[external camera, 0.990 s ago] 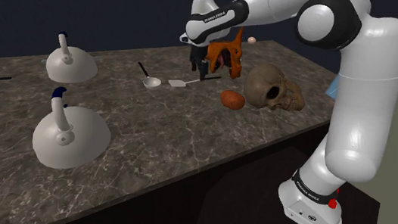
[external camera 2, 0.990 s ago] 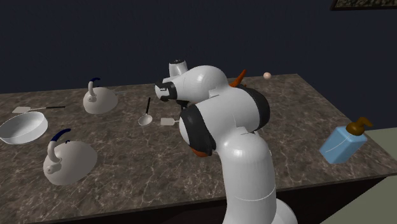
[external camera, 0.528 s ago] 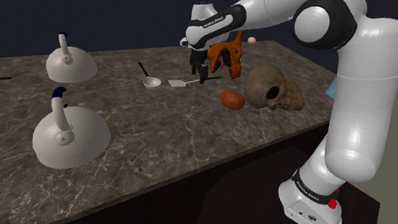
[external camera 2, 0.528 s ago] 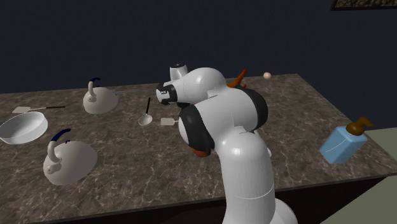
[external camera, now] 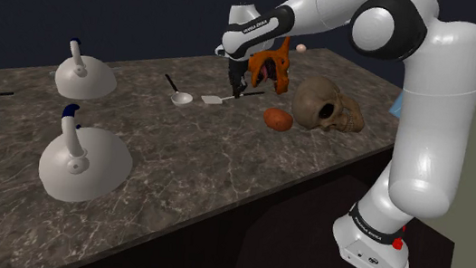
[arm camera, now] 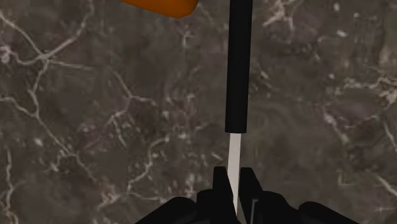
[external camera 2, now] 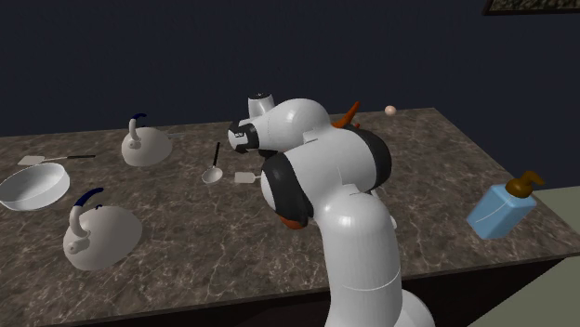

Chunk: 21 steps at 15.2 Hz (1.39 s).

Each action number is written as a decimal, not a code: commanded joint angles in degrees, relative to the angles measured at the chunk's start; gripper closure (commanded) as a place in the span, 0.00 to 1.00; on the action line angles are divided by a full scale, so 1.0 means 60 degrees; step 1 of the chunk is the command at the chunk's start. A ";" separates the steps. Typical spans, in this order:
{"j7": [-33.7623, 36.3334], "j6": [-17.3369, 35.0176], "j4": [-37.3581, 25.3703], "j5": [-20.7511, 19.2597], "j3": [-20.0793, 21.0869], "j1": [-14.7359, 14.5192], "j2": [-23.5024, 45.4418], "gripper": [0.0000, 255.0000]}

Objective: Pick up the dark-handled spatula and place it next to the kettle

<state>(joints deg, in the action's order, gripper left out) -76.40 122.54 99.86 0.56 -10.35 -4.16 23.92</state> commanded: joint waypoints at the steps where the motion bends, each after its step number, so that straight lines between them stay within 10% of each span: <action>1: 0.0000 0.0000 0.0000 0.0000 0.0000 0.0000 0.0000 1.00; 21: -0.0006 -0.1765 -0.1042 -0.0120 -0.0060 -0.0038 -0.0733 1.00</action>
<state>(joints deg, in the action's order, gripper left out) -76.36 112.66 93.99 -0.11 -10.66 -4.42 19.84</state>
